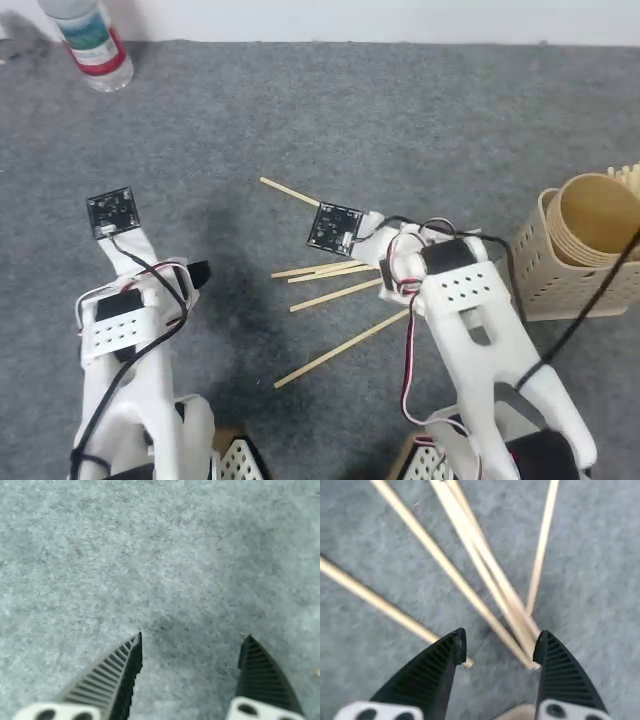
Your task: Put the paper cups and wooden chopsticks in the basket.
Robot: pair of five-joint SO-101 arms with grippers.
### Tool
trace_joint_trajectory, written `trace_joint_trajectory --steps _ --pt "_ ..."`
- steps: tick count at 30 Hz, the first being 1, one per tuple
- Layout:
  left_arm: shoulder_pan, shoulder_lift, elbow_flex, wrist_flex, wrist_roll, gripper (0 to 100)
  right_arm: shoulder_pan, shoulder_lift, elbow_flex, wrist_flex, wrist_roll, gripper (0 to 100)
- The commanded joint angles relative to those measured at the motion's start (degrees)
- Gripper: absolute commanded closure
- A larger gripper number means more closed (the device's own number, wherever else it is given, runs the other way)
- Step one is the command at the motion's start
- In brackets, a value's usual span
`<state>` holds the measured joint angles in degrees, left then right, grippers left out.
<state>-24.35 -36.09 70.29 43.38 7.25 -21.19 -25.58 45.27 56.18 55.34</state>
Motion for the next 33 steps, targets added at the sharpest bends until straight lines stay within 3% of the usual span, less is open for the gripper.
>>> trace_joint_trajectory --steps 1,8,16,23,26,33 --pt "-0.09 -0.44 -1.1 -1.05 0.7 70 -0.48 3.03 -0.44 -4.53 3.25 77.5" --pt "0.0 -0.44 -1.1 -1.05 0.7 70 -0.57 20.26 -8.7 -5.58 3.87 77.5" --pt "0.0 -0.44 -1.1 -1.05 0.7 70 -0.4 29.41 -14.68 -6.11 3.87 77.9" --pt "0.0 -0.44 -1.1 -1.05 0.7 70 -0.57 31.6 -16.18 -6.11 3.69 99.8" --pt "0.0 -0.44 -1.1 -1.05 0.7 70 -0.48 31.43 -16.18 -5.58 3.69 96.1" --pt "0.09 -0.44 -1.1 -1.05 0.7 70 -0.84 27.82 -19.08 0.75 3.43 99.1"
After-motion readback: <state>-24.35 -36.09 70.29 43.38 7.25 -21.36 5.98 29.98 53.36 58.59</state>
